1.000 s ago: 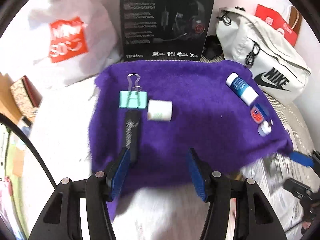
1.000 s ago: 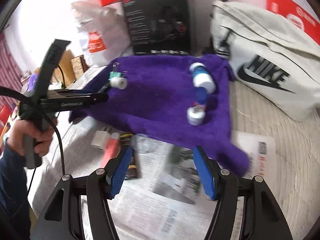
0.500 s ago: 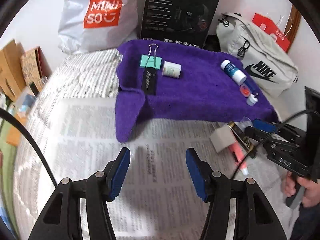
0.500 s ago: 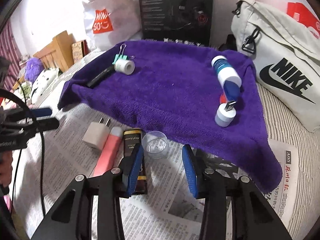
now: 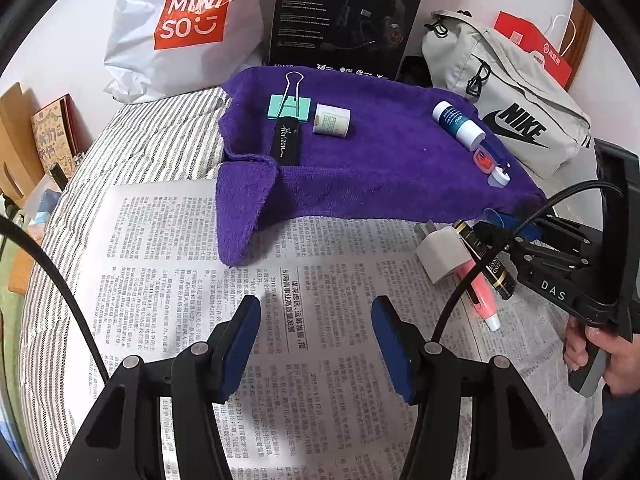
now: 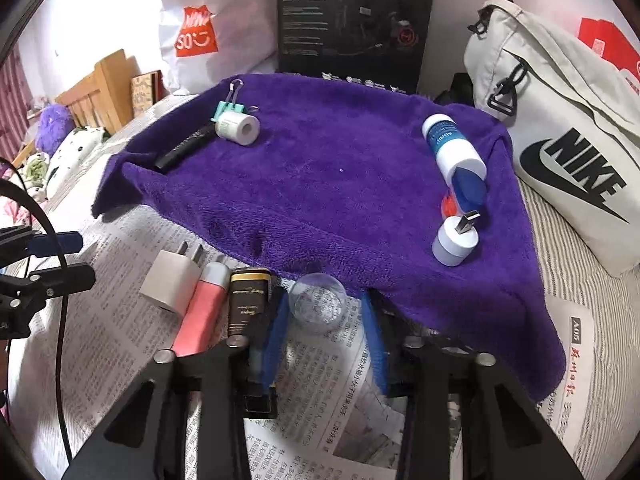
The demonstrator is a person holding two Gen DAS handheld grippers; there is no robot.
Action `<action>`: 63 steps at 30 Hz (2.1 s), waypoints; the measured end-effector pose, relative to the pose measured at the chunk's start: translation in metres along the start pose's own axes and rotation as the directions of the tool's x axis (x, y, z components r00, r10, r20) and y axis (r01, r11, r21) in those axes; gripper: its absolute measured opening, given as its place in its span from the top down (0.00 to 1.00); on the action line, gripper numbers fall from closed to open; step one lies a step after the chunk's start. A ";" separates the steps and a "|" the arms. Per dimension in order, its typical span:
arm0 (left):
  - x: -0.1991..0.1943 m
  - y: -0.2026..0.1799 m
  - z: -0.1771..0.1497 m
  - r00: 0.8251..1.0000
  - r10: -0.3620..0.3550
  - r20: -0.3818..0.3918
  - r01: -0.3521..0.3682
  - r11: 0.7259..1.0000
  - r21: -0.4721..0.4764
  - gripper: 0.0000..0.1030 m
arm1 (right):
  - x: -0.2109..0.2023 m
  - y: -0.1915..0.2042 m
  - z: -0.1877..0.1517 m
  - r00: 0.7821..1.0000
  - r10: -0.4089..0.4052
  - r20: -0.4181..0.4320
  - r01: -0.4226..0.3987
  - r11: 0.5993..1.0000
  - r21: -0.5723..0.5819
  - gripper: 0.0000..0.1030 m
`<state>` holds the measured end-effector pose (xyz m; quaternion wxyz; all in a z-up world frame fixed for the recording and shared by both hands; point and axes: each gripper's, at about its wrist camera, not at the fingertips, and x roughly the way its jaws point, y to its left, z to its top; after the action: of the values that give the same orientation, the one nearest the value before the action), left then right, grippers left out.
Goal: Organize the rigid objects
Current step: 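Withdraw both tools from the towel toward the remaining items, then grasp the white charger plug with the left tool while the right tool grasps the clear cup, then place the plug beside the tape roll while the right tool sets the cup by the bottle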
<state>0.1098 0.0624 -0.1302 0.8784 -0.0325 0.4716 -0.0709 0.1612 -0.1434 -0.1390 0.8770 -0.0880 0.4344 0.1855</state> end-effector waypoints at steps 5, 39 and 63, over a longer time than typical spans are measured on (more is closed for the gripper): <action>-0.003 -0.013 0.002 0.999 -0.031 0.012 0.031 0.999 0.015 0.46 | -0.011 -0.003 -0.008 1.000 0.006 -0.004 -0.006 1.000 0.003 0.74; 0.043 -0.078 0.024 0.996 0.083 0.010 -0.084 0.978 0.191 0.57 | -0.059 -0.069 -0.080 0.997 -0.071 0.027 0.065 0.978 0.197 0.74; 0.037 -0.068 0.013 0.996 -0.013 0.083 -0.005 0.978 0.209 0.69 | -0.057 -0.063 -0.078 0.995 -0.097 0.019 0.093 0.980 0.176 0.73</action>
<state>0.1343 -0.0105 -0.1455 0.8959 0.0558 0.4240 -0.1205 0.0986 -0.2402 -0.1413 0.8951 -0.0286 0.4322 0.1057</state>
